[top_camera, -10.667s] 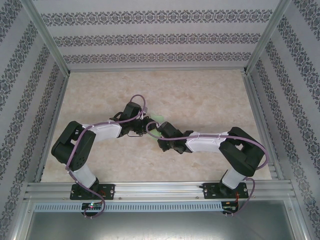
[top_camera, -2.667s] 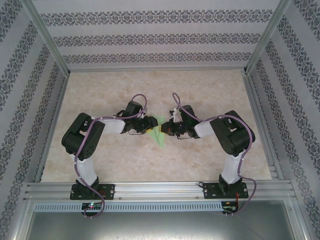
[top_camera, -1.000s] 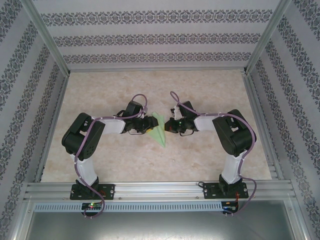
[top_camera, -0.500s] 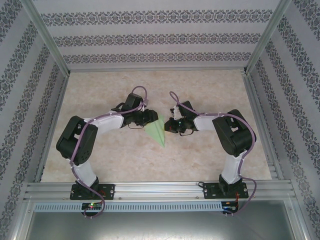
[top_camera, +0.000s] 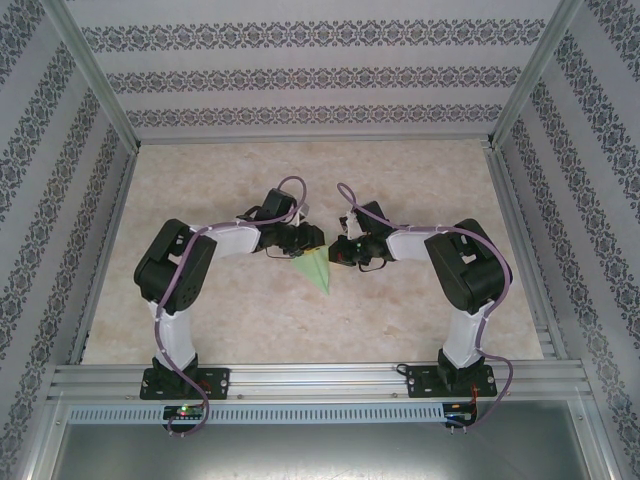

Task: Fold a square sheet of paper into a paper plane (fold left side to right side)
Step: Fourth fold the wing at the center of the table.

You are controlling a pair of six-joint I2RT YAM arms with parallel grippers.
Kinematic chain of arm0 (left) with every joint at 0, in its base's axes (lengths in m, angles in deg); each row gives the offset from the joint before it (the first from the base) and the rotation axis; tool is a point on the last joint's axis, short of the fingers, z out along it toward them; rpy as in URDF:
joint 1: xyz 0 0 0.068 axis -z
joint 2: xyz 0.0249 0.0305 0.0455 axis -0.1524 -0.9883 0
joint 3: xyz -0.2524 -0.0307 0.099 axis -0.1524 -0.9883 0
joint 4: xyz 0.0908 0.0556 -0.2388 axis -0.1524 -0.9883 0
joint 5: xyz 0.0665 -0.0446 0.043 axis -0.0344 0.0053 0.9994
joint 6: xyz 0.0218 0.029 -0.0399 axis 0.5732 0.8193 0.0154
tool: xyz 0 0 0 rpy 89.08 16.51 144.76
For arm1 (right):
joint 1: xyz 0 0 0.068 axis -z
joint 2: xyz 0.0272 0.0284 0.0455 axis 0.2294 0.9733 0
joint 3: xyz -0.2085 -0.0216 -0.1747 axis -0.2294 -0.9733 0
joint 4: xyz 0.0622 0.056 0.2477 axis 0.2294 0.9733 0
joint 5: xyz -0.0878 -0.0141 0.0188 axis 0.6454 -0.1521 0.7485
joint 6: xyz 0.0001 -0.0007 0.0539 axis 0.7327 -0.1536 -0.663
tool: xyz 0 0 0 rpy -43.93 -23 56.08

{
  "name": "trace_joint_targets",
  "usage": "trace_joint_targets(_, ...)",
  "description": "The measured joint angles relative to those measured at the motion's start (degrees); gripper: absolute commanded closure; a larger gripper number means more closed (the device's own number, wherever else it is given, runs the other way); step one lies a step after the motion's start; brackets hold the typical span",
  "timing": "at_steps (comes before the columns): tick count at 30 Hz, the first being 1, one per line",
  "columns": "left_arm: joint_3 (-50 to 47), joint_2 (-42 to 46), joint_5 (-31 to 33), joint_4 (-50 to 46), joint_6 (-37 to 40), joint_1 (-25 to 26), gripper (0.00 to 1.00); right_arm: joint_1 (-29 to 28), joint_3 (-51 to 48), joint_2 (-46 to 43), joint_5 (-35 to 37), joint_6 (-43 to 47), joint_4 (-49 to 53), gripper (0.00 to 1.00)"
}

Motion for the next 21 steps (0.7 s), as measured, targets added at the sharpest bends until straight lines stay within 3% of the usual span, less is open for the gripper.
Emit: trace_joint_targets(21,-1.36,-2.64,2.08,1.7,0.24,0.15,0.69,-0.42,1.31,0.0,1.16,1.27,2.45,0.99)
